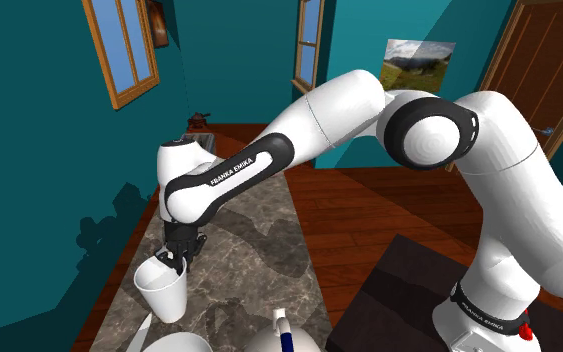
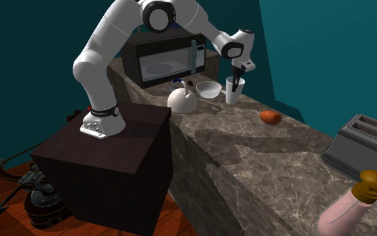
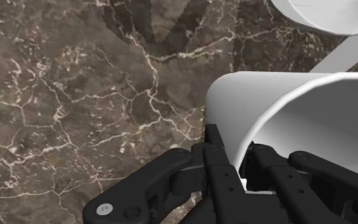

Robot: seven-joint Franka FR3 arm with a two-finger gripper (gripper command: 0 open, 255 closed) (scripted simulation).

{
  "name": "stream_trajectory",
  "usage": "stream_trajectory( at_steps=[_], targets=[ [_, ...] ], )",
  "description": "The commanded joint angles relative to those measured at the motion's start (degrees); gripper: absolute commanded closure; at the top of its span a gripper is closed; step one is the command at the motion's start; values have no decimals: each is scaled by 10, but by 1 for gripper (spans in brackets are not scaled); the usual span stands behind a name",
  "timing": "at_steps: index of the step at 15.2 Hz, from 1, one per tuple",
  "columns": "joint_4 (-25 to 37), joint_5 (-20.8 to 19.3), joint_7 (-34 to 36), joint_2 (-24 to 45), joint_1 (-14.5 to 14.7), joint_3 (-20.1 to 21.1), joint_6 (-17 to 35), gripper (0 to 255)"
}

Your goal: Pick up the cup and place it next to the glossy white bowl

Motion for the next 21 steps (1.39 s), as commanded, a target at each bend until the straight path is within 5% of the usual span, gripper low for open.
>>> stream_trajectory(
  at_steps=[1,4,5,21],
  targets=[
    [0,0,0,0,0,0,1,255],
    [0,0,0,0,0,0,1,255],
    [0,0,0,0,0,0,1,0],
    [3,1,-1,-43,-7,0,-46,0]
  ],
)
